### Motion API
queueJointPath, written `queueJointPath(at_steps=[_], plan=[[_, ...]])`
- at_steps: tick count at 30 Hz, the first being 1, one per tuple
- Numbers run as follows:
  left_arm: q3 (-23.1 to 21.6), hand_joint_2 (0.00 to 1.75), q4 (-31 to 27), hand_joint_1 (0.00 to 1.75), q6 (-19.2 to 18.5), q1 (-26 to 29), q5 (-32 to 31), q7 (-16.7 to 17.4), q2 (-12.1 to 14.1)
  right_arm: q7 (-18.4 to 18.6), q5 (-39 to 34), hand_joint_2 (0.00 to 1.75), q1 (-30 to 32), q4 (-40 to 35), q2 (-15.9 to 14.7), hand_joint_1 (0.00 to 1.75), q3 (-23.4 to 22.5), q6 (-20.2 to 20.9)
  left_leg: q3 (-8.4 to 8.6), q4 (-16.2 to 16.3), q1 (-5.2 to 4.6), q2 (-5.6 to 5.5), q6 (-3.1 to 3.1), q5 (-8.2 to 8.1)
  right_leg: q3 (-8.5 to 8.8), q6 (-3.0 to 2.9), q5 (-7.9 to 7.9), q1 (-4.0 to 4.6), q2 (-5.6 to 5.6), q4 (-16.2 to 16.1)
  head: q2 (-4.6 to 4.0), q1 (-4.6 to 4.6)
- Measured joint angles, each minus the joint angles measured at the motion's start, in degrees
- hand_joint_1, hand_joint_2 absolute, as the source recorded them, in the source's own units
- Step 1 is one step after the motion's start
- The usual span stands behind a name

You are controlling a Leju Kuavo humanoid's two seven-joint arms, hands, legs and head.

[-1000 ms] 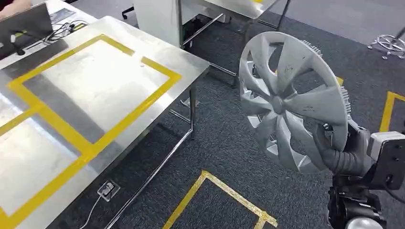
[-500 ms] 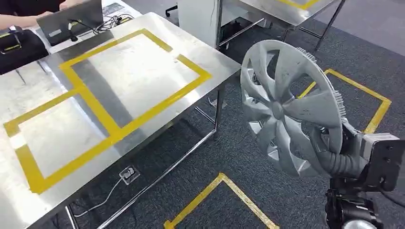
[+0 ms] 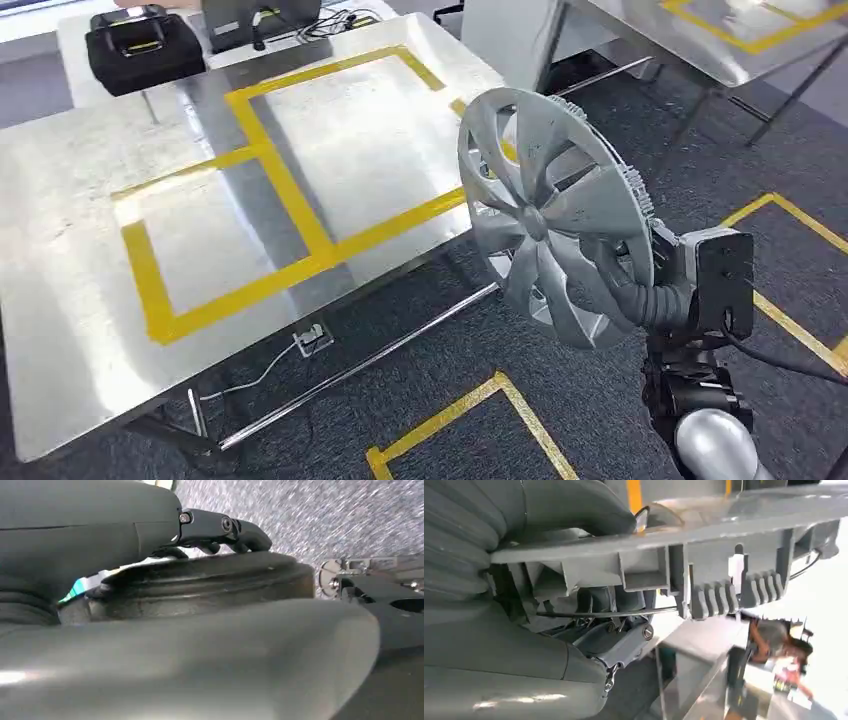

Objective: Take the parts from the cabinet and place them on the table.

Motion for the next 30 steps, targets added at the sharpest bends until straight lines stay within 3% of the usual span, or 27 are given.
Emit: queueJointPath(at_steps=[1, 2, 3, 4, 6, 7, 8, 9, 10, 11, 14, 20, 25, 26, 27, 28, 30], plan=[[0.0, 0.0, 0.0, 0.0, -0.2, 0.0, 0.2, 0.2, 0.0, -0.1, -0.3, 1.75, -0.2, 0.8, 0.2, 1.75, 0.4, 0.0, -0.08, 0.0, -0.07, -1.03, 0.08, 0.05, -2.3, -0.04, -1.67, 0.09, 0.58, 4.7, 0.0, 0.35], [-0.1, 0.0, 0.0, 0.0, -0.4, 0.1, 0.4, 0.5, 0.0, -0.2, -0.7, 1.75, -0.2, 1.4, 0.3, 1.75, 0.6, 0.0, -0.09, 0.1, -0.2, -1.49, 0.17, 0.08, -4.03, -0.13, -2.35, 0.18, 0.81, 8.0, 0.0, 0.48], [-0.1, 0.0, 0.0, 0.0, -0.5, 0.2, 0.6, 1.0, 0.0, -0.4, -1.2, 1.75, -0.3, 2.2, 0.5, 1.75, 0.9, -0.1, -0.04, 0.1, -0.28, -2.34, 0.23, 0.08, -4.73, -0.3, -1.71, 0.22, 0.9, 8.8, 0.0, 0.81], [-0.1, 0.0, 0.0, 0.0, -0.7, 0.2, 0.6, 1.3, 0.0, -0.8, -1.7, 1.75, -0.5, 3.3, 0.8, 1.75, 1.3, -0.1, 0.01, 0.1, -0.35, -3.09, 0.26, 0.1, -4.32, -0.61, 0.14, 0.3, 0.97, 7.0, 0.0, 1.11], [-0.3, 0.0, 0.0, 0.0, -0.7, 0.2, 0.7, 1.9, 0.0, -1.8, -2.6, 1.75, -1.3, 4.9, 1.5, 1.75, 2.0, 0.0, 0.08, 0.2, -0.54, -4.04, 0.25, 0.11, -0.88, -1.61, 5.64, 0.59, 1.29, -2.1, 0.0, 1.73], [-0.3, 0.0, 0.0, 0.0, -0.8, 0.2, 0.8, 1.9, -0.1, -2.5, -2.9, 1.75, -1.9, 5.7, 1.8, 1.75, 2.3, 0.0, 0.05, 0.2, -0.54, -4.25, 0.22, 0.13, 0.64, -2.2, 7.13, 0.83, 1.83, -6.2, 0.0, 2.01], [-0.3, 0.0, 0.0, 0.0, -0.9, 0.2, 0.9, 1.9, -0.2, -3.1, -3.4, 1.75, -2.6, 6.7, 2.3, 1.75, 2.6, 0.2, -0.33, 0.2, -0.88, -4.34, 0.01, 0.25, 1.71, -2.52, 6.42, 0.98, 2.24, -7.3, 0.0, 1.83], [-0.3, 0.0, 0.0, 0.0, -1.0, 0.2, 1.1, 1.7, -0.2, -3.7, -3.6, 1.75, -3.4, 7.5, 2.9, 1.75, 2.8, 0.5, -0.73, 0.3, -0.63, -4.45, -0.3, 0.45, 2.02, -2.5, 6.43, 1.08, 2.15, -8.4, 0.0, 1.92], [-0.3, 0.0, 0.0, 0.0, -1.0, 0.2, 1.4, 1.4, -0.2, -3.9, -3.9, 1.75, -3.8, 8.5, 3.4, 1.75, 3.1, 0.7, -0.97, 0.6, -0.72, -4.36, -0.37, 0.48, 1.91, -2.1, 6.84, 1.1, 2.16, -8.8, 0.0, 1.84], [-0.3, 0.0, 0.0, 0.0, -1.2, 0.3, 1.7, 0.9, -0.1, -4.0, -4.1, 1.75, -4.0, 9.4, 4.0, 1.75, 3.4, 1.0, -0.96, 0.3, -0.52, -4.2, -0.19, 0.59, 1.94, -1.15, 6.74, 1.05, 2.15, -8.8, 0.0, 1.75], [-0.3, 0.0, 0.0, 0.0, -1.8, 0.3, 2.5, 0.2, 0.0, -4.5, -4.6, 1.75, -4.9, 11.7, 5.2, 1.75, 4.1, 1.7, -0.6, 0.0, -0.55, -4.0, -0.3, 0.65, 1.96, -1.57, 6.85, 1.1, 2.29, -8.8, 0.0, 1.42], [-0.3, 0.0, 0.2, 0.0, -2.2, 0.3, 3.1, 0.0, 0.2, -6.7, -5.8, 1.75, -5.3, 15.1, 7.1, 1.75, 4.9, 1.7, -0.39, -0.1, -0.64, -3.46, -0.26, 0.44, 2.1, -1.61, 6.89, 1.03, 2.75, -8.9, 0.0, 0.67], [-0.3, 0.0, 0.2, 0.0, -2.2, 0.3, 3.6, 0.0, 0.3, -8.4, -7.6, 1.75, -5.1, 16.1, 7.5, 1.75, 4.9, 0.7, -0.31, -0.1, -0.93, -3.32, 0.06, 0.46, 2.14, -1.22, 7.06, 0.75, 2.92, -9.2, 0.0, 0.52], [-0.3, 0.0, 0.2, 0.0, -2.2, 0.3, 3.7, -0.1, 0.2, -9.2, -8.3, 1.75, -5.1, 16.1, 7.5, 1.75, 4.9, 0.2, 0.04, -0.8, -0.59, -3.27, 0.26, 0.82, 2.21, -0.93, 7.03, 1.01, 3.0, -9.3, 0.0, 0.43], [-0.3, 0.0, 0.2, 0.0, -2.1, 0.4, 3.8, -0.1, 0.2, -9.9, -8.9, 1.75, -4.8, 15.9, 7.4, 1.75, 4.7, -0.4, 0.61, -1.6, -0.19, -3.09, 0.27, 1.25, 1.56, -0.87, 6.7, 0.84, 2.82, -8.3, 0.0, 0.35], [-0.3, 0.0, 0.2, 0.0, -2.1, 0.4, 3.8, -0.1, 0.2, -10.6, -9.5, 1.75, -4.5, 15.8, 7.3, 1.75, 4.6, -0.8, 0.83, -1.8, -0.13, -3.04, 0.52, 1.27, 0.6, -0.66, 4.88, 0.88, 2.5, -6.1, 0.0, 0.7], [-0.3, 0.0, 0.2, 0.0, -2.0, 0.5, 3.9, -0.4, 0.2, -12.7, -10.6, 1.75, -3.7, 15.0, 7.1, 1.75, 4.1, -2.1, 0.63, -1.7, -0.09, -3.01, 0.65, 1.29, -3.33, -0.13, 0.58, 0.42, 2.22, 2.3, 0.0, 1.38]])
